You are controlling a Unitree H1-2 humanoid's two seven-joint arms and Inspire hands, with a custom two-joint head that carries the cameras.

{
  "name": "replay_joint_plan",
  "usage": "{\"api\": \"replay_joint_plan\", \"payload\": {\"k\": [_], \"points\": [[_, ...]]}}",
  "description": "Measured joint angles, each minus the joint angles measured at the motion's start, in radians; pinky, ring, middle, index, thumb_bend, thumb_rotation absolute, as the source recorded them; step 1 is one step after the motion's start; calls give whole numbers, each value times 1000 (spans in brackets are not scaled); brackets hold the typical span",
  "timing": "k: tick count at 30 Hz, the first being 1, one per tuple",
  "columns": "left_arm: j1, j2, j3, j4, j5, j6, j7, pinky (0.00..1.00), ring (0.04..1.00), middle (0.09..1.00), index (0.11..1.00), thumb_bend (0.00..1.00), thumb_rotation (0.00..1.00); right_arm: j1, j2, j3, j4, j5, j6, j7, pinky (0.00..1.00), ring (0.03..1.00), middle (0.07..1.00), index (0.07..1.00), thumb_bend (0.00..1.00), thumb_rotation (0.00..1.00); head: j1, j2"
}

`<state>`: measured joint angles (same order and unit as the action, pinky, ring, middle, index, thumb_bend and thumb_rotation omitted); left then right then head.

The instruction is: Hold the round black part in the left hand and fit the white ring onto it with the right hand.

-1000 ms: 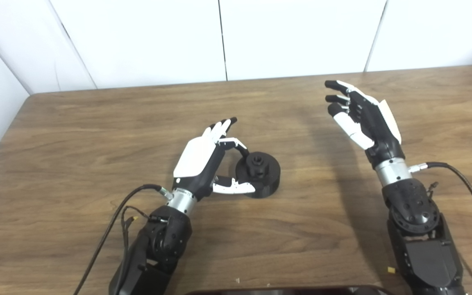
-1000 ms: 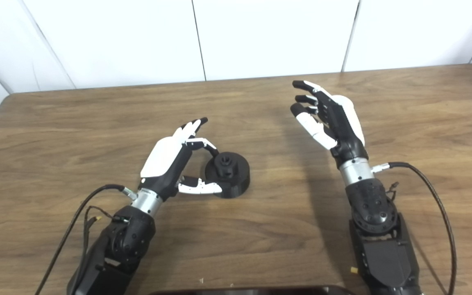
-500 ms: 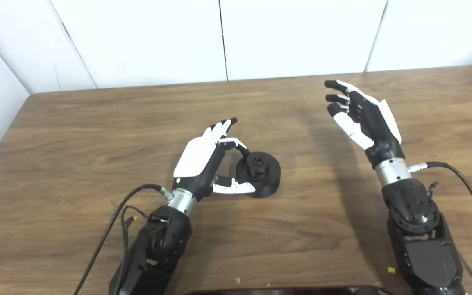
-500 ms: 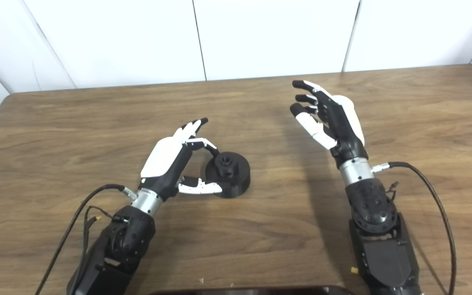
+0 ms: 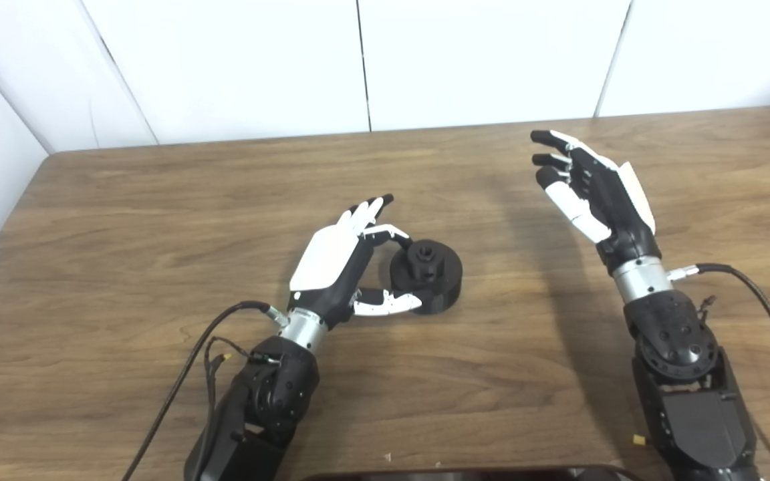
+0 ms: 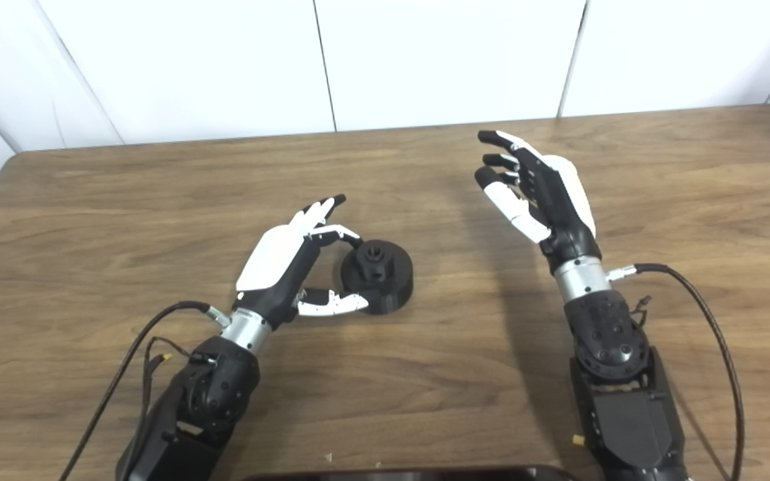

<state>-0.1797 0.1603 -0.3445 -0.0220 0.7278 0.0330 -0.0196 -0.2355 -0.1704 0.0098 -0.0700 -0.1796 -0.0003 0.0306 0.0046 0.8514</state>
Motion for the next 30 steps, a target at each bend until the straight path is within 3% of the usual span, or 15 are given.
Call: {"api": "replay_joint_plan", "payload": {"k": [10,13,17,19,22,30], "points": [[0,1,1,-5,0,4,-15,1000,1000,1000,627,1000,391,0,0,-1,-1,0,0,0,709,802,881,815,659,769,-3,0],[0,1,1,-5,0,4,-15,1000,1000,1000,625,1000,396,0,-6,-5,-9,-13,0,-2,747,826,888,801,618,693,-3,0],[-1,0,0,-5,1,4,-15,1000,1000,1000,627,1000,397,-3,-65,2,-19,-186,0,-37,861,906,905,800,620,591,-3,0],[-1,1,1,-5,1,4,-14,1000,1000,1000,626,1000,396,-14,-114,-1,-20,-251,1,-43,811,894,898,797,650,549,-11,-5],[-1,2,3,-4,1,4,-13,1000,1000,1000,625,1000,388,-35,-162,-25,-26,-268,17,-45,778,880,899,799,670,536,-11,-5],[-1,-2,2,-1,1,1,-8,1000,1000,1000,619,1000,396,-45,-180,-21,-21,-311,23,-45,764,876,912,798,657,479,-25,-11]]}}
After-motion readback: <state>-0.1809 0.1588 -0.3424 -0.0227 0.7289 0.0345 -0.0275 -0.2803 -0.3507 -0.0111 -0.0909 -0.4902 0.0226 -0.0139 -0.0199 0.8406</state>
